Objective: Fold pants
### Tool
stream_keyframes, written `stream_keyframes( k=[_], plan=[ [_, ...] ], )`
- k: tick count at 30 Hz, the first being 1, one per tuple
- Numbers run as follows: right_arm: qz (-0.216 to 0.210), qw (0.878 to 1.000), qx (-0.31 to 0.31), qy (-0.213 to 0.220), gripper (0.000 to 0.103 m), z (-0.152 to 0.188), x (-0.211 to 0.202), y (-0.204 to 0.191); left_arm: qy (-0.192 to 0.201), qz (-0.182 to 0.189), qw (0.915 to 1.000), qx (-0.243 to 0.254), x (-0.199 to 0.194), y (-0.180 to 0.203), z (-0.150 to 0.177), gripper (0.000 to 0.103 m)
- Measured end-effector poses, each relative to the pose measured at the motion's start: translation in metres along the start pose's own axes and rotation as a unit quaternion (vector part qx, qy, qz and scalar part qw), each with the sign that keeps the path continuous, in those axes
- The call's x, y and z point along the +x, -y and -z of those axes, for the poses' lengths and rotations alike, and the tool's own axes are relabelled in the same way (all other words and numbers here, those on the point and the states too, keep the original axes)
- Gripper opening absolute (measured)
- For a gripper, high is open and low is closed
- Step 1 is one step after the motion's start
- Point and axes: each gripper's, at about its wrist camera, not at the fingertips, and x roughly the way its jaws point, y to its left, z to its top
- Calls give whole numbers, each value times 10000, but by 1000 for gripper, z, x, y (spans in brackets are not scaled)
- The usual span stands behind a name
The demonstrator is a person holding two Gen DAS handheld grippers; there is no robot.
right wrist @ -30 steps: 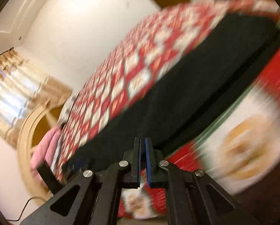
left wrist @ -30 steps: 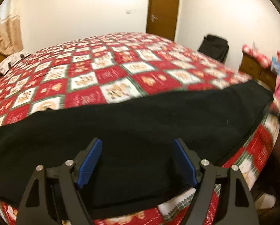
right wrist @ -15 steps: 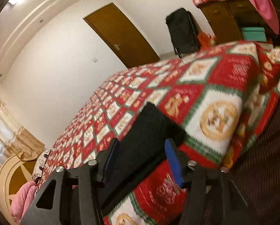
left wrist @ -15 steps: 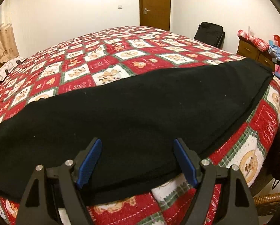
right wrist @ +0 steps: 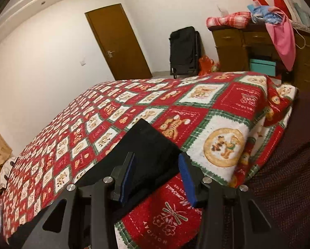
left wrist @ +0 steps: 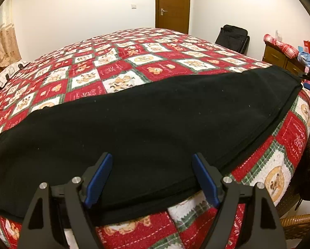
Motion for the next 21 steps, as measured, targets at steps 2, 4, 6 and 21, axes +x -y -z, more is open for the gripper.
stream_keyframes(
  k=[2, 4, 6, 21],
  plan=[
    [-55, 9999, 35, -154, 45, -2, 9, 2, 1, 1, 10000, 3, 0, 0, 0, 82],
    [-147, 9997, 6, -219, 45, -4, 15, 1, -6, 5, 10000, -4, 0, 0, 0, 82],
    [-177, 9994, -116, -257, 45, -6, 21, -5, -5, -2, 10000, 3, 0, 0, 0, 82],
    [-623, 9957, -299, -610, 2, -9, 14, -4, 15, 209, 9998, 72, -5, 2, -4, 82]
  ],
)
